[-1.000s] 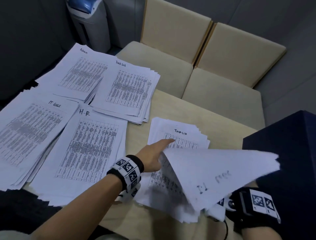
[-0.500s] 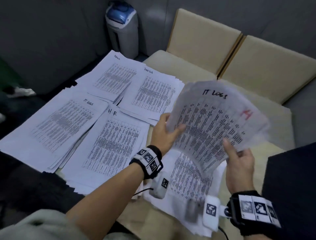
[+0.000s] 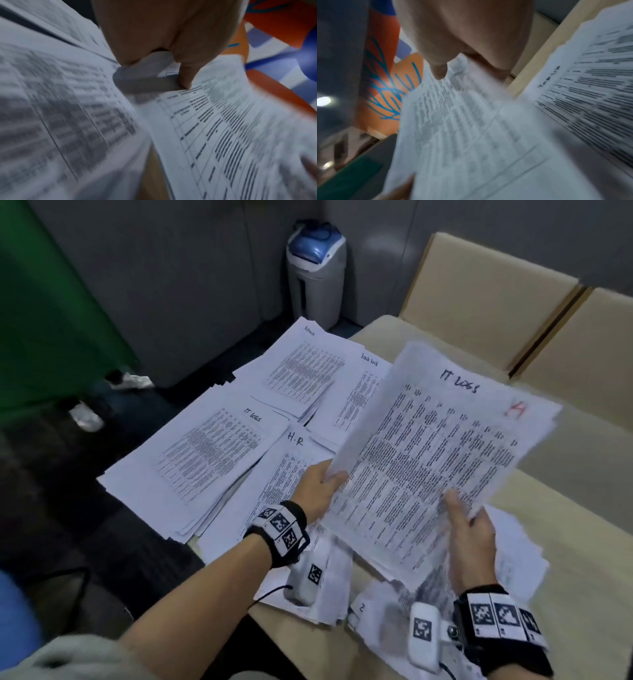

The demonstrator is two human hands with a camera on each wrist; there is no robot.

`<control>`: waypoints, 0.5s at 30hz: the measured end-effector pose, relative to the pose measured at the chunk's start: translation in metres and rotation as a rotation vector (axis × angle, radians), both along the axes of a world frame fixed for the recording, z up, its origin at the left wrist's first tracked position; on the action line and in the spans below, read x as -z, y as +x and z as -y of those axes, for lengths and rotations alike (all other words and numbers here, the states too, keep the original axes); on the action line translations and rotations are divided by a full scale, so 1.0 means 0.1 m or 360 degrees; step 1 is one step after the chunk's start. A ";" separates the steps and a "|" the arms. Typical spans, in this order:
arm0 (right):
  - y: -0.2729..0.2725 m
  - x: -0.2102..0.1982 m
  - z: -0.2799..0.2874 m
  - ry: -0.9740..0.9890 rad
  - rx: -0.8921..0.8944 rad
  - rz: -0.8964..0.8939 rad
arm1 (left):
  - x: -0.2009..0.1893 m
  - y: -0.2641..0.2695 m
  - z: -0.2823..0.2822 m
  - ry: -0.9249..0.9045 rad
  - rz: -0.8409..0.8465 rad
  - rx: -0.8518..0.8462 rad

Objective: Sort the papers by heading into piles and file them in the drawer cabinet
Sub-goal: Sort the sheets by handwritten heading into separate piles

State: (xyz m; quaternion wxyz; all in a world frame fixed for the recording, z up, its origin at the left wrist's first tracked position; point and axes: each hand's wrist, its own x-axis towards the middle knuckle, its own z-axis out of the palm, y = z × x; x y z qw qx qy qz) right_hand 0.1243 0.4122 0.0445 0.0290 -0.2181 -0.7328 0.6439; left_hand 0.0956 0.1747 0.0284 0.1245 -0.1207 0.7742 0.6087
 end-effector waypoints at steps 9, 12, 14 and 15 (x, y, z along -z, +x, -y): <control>0.04 0.66 0.66 -0.0583 -0.0128 0.0955 | -0.08 0.03 2.25 -0.0273 0.0207 -0.0391; -0.03 0.67 0.80 -0.0522 -0.0075 0.0958 | 0.05 0.12 3.04 -0.0426 0.0303 -0.0509; -0.05 0.66 0.87 -0.0466 -0.0052 0.0975 | 0.16 0.16 3.41 -0.0586 0.0346 -0.0513; -0.05 0.66 0.89 -0.0436 -0.0033 0.0987 | 0.22 0.16 3.55 -0.0710 0.0387 -0.0475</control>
